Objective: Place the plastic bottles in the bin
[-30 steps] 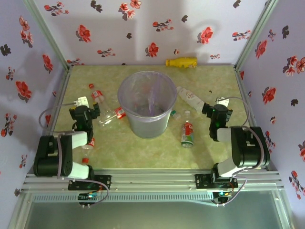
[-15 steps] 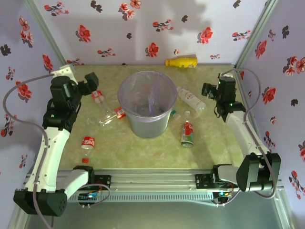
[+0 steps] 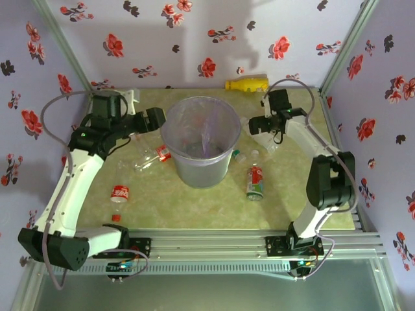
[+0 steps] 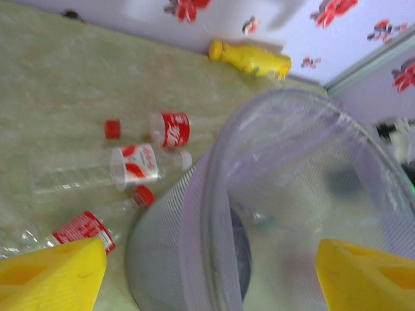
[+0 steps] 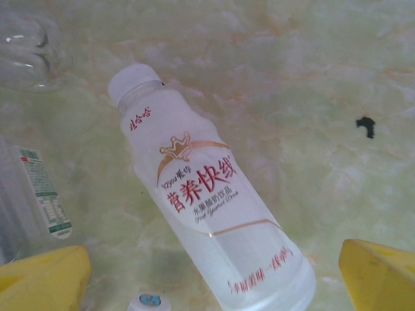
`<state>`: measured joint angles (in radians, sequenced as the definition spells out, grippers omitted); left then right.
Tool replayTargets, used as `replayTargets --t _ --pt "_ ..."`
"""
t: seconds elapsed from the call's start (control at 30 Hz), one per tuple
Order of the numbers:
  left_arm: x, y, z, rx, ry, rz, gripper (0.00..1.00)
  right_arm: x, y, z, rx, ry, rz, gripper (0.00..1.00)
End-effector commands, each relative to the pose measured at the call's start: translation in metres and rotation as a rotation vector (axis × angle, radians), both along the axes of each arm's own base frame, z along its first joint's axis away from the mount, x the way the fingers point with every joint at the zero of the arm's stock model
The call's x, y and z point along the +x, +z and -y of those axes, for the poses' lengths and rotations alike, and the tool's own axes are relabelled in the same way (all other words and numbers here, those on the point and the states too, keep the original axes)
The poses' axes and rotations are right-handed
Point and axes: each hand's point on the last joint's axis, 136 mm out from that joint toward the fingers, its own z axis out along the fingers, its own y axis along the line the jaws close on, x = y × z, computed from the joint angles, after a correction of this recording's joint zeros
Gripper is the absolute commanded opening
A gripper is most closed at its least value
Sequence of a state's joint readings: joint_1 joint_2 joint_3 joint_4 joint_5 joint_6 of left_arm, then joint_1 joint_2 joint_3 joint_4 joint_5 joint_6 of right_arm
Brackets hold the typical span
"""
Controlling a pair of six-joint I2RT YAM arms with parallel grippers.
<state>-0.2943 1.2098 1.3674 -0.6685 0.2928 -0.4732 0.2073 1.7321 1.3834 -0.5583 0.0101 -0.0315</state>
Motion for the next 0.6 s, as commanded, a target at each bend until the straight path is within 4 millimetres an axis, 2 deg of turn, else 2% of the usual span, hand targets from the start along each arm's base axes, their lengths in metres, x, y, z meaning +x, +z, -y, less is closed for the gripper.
replayTargets --t 0.0,0.2,0.57 --pt "-0.008 -0.007 0.014 -0.004 -0.057 -0.043 0.82 0.008 -0.006 -0.008 -0.003 0.067 -0.032 0.99" --pt "0.000 -0.030 0.028 0.025 -0.089 -0.098 0.73 0.019 -0.034 -0.006 -0.052 0.073 -0.105 0.99" --pt "0.009 -0.057 0.030 0.097 -0.082 -0.146 0.55 0.023 -0.081 -0.011 -0.053 0.107 -0.213 0.96"
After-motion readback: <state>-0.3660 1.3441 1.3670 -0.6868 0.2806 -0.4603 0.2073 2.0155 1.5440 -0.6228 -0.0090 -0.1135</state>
